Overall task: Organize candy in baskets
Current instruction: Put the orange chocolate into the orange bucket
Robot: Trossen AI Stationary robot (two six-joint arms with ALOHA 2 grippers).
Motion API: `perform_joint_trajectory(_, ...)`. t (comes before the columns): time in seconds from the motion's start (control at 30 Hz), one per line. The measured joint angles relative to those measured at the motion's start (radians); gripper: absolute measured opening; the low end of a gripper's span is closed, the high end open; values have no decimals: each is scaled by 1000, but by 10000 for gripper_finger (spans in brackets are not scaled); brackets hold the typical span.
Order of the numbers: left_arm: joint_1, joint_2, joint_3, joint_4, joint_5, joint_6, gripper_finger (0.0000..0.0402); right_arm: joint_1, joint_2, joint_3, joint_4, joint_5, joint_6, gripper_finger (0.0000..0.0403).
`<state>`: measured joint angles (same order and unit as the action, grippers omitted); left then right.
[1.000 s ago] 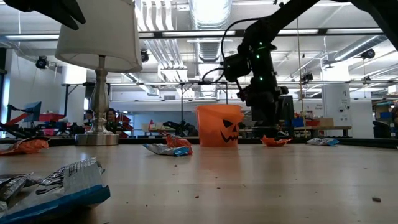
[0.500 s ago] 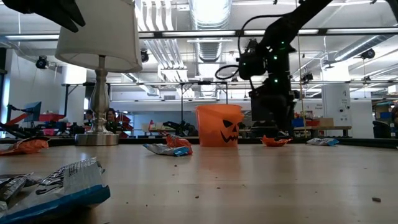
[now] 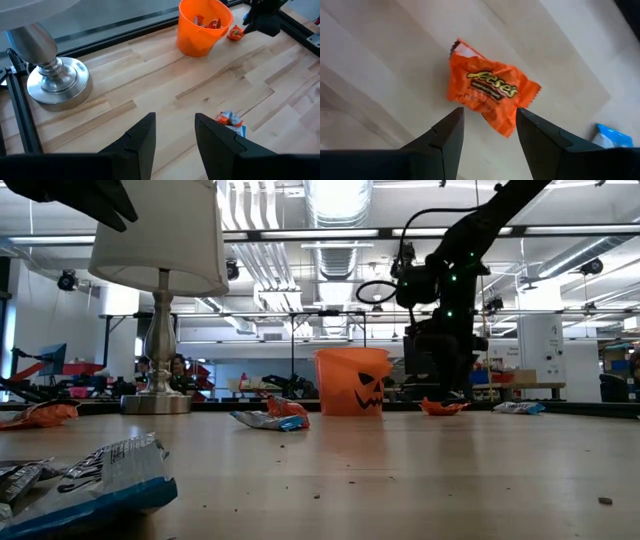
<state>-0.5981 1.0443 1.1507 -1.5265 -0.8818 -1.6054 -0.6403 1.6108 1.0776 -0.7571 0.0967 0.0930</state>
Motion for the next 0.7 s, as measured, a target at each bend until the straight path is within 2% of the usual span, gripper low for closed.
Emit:
perform_joint_trajectory(0.57,0,0,0,7,-2,0,119,-9,94,-3,42,16,50,171)
perform_joint_trajectory(0.7,0,0,0,6,-2,0,119,-15,99,-3,43,27,77,157)
